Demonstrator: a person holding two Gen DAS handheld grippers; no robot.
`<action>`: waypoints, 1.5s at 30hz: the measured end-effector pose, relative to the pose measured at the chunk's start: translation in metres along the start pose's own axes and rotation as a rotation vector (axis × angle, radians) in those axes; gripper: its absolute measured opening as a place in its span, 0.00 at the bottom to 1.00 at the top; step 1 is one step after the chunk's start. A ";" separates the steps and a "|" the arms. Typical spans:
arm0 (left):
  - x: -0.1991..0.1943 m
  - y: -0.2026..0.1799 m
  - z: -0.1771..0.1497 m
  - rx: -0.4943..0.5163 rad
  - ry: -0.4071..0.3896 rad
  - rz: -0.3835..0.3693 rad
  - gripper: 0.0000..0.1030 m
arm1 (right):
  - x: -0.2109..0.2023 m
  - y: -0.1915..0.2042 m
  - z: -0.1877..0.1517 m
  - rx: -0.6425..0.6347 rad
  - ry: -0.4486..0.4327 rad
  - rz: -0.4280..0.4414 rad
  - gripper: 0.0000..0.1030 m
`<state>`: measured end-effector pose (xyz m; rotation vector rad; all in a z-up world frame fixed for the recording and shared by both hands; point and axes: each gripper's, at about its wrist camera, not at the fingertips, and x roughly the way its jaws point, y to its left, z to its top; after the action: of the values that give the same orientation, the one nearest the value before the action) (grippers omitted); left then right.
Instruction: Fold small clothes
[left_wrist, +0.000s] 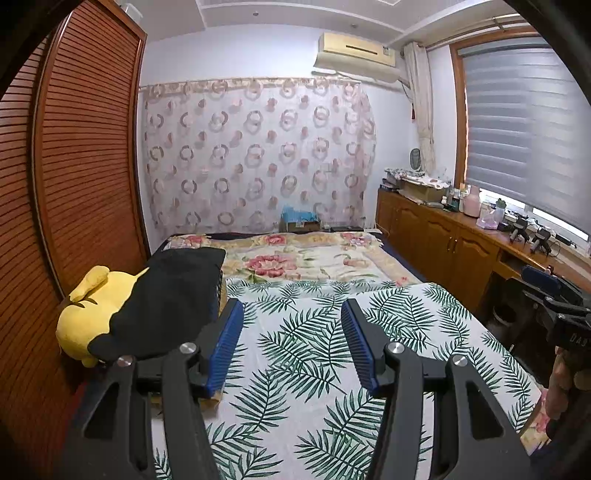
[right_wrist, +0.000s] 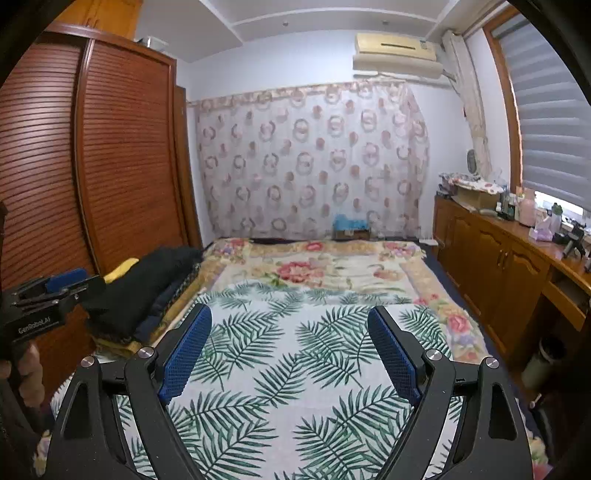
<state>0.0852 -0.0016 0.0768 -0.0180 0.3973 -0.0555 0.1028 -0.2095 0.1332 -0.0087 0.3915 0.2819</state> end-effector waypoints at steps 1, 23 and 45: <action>-0.001 0.001 0.000 -0.004 -0.004 0.003 0.53 | -0.002 0.000 0.001 0.000 -0.004 0.001 0.86; -0.003 0.005 -0.005 -0.009 -0.001 0.029 0.53 | -0.003 0.005 0.003 0.001 -0.008 -0.004 0.86; -0.002 0.009 -0.006 -0.002 -0.005 0.040 0.53 | -0.002 0.005 0.002 0.002 -0.008 -0.003 0.86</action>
<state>0.0817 0.0079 0.0716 -0.0128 0.3921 -0.0159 0.1006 -0.2050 0.1357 -0.0059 0.3840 0.2789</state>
